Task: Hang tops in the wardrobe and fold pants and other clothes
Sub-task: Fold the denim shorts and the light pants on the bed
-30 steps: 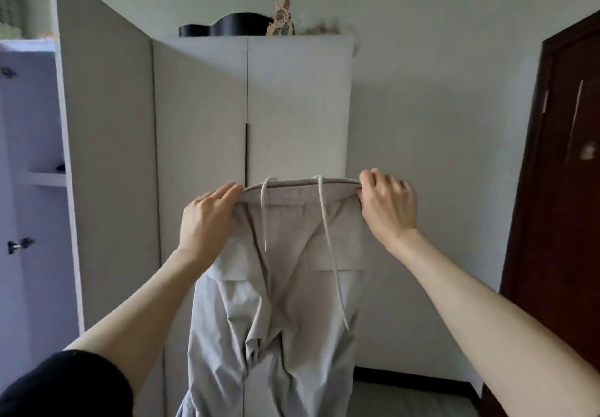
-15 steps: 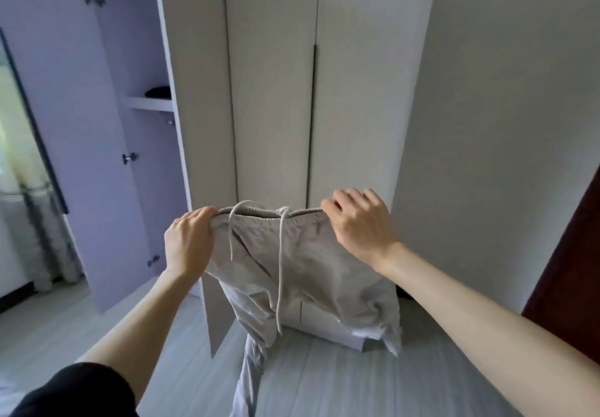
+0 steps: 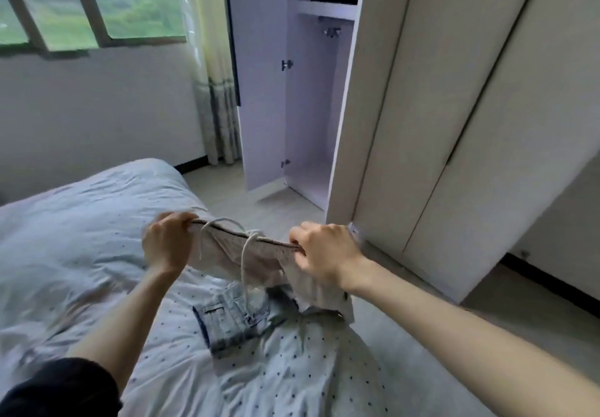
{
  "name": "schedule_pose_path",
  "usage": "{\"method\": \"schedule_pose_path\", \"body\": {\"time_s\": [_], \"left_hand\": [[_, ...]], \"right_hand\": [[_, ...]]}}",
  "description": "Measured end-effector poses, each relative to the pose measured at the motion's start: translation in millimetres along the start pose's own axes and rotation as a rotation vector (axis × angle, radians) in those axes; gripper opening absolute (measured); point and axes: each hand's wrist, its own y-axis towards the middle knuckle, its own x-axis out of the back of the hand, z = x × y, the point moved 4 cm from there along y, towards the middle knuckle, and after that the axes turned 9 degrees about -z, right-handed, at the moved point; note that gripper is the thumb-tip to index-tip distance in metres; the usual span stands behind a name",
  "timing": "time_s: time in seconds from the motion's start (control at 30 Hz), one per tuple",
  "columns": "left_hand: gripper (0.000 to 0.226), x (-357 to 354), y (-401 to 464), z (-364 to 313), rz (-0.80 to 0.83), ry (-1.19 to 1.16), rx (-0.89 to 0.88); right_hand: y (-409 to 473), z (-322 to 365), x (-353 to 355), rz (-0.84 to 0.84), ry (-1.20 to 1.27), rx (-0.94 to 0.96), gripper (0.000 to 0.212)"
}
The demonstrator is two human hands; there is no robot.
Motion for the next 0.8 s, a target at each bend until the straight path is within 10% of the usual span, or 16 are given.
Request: {"method": "schedule_pose_path", "body": {"time_s": [0.43, 0.8], "left_hand": [[0.021, 36.2, -159.3, 204.4, 0.288, 0.217, 0.3], [0.039, -35.1, -180.8, 219.8, 0.577, 0.3, 0.257]], "right_hand": [[-55.6, 142.2, -175.7, 0.705, 0.245, 0.295, 0.022], [23.5, 82.8, -285.9, 0.714, 0.238, 0.072, 0.026]]}}
